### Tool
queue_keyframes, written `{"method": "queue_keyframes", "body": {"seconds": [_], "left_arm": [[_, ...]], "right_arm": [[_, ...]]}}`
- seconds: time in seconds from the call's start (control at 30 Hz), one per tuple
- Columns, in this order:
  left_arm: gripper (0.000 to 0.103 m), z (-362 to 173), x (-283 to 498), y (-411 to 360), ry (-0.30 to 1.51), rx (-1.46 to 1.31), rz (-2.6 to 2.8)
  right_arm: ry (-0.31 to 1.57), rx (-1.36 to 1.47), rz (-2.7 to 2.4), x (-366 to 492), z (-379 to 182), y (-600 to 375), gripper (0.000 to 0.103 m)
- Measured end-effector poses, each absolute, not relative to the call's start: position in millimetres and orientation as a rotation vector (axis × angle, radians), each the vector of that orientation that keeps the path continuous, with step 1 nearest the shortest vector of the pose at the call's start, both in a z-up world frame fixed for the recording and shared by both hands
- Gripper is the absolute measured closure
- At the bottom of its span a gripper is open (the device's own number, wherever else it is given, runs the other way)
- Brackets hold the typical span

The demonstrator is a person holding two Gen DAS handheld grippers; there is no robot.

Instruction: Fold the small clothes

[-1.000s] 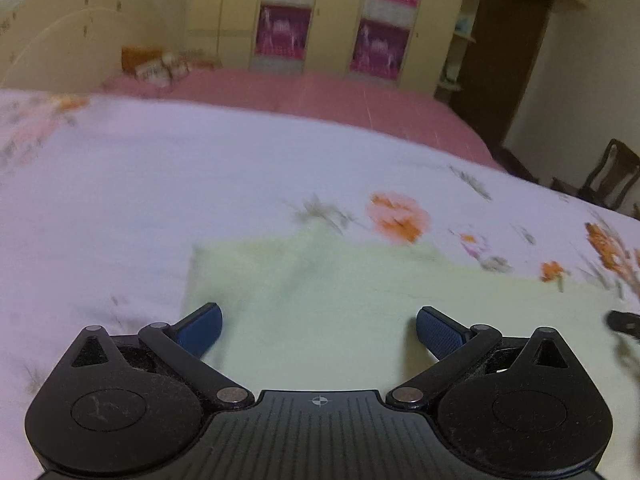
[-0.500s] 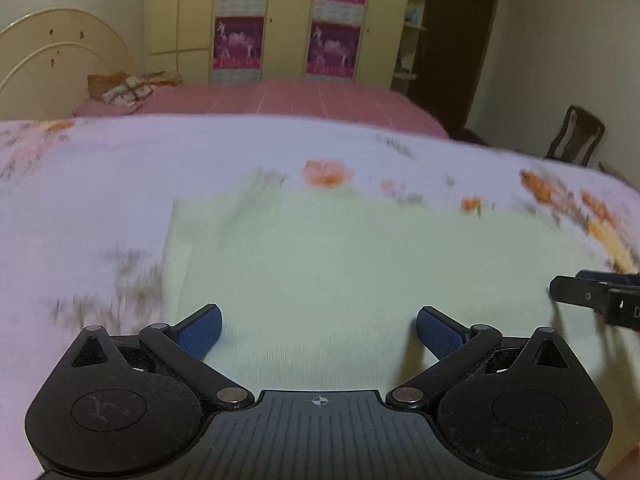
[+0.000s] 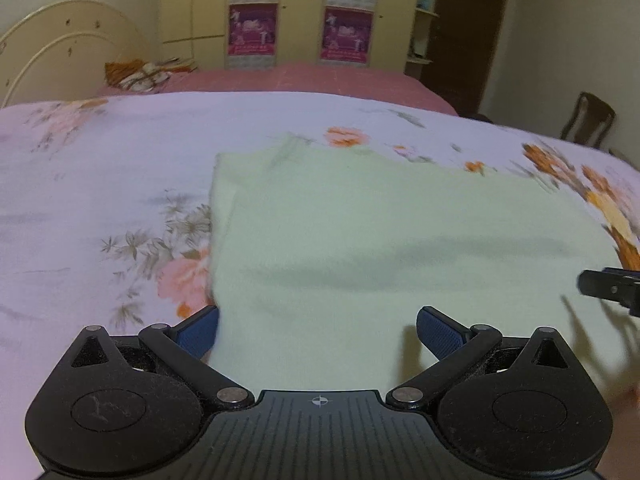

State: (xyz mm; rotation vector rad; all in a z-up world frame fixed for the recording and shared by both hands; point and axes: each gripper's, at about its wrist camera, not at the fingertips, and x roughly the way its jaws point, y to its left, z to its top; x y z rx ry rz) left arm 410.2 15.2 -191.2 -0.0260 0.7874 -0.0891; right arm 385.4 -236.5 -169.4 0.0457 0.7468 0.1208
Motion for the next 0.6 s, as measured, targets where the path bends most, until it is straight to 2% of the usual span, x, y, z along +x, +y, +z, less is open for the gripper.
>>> {"method": "queue_keyframes", "body": {"seconds": [0.23,0.4,0.6], "left_arm": [[0.0,-201.5,395.7,7.5,0.819,-0.01,-0.073],[0.0,-201.1,395.8,5.7,0.826,-0.001,-0.066],[0.0,-199.1,391.4,3.9,0.838,0.006,-0.059]], "right_arm": [[0.786,0.017,0.133,355.4,-179.1,-225.2,0.056],[0.803,-0.079,0.103,341.2,-191.6,-230.1,0.051],[0.804,-0.012,0.065,330.2,-184.0,-240.5,0.05]]}}
